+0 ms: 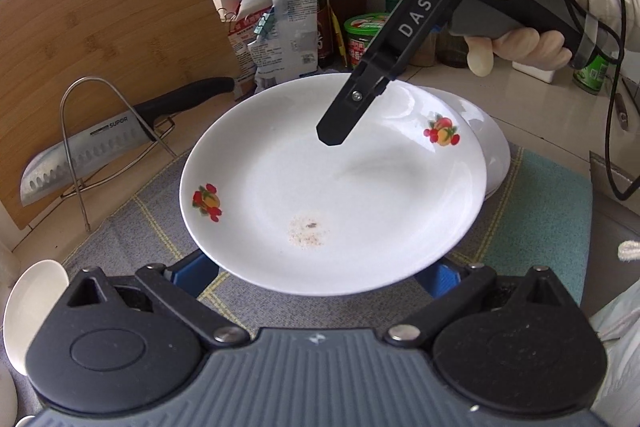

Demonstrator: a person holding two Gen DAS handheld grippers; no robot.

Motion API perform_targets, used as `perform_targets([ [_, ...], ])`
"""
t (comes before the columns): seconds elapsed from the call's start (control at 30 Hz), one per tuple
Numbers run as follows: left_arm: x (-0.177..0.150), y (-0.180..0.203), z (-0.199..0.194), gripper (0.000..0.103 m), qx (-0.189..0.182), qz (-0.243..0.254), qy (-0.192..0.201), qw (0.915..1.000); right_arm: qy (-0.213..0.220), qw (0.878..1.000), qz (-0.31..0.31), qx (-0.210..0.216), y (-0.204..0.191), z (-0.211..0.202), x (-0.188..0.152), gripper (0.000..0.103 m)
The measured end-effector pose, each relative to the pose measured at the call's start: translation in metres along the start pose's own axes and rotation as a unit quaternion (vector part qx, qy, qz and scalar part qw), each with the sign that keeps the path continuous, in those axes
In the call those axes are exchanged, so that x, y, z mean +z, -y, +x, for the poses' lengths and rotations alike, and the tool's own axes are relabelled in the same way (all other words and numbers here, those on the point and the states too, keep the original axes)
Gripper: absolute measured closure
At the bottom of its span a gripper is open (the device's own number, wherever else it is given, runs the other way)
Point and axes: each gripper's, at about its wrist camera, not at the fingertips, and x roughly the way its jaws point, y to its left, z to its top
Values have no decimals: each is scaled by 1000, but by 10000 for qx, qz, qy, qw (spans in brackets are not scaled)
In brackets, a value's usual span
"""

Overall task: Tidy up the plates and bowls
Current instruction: 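Carry the fruit-print plate with the right tool toward the stacked plates, then lower the fruit-print plate onto the stacked plates with the right tool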

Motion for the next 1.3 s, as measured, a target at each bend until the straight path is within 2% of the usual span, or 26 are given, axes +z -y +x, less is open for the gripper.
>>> perform_targets([
  [0.57, 27, 25, 29, 1, -689, 702, 110, 9951, 291, 9945, 853, -539, 32, -42, -51, 28],
  [1.3, 32, 35, 55, 1, -1153, 919, -62, 9890, 131, 9881, 1243, -900, 47, -42, -75, 28],
])
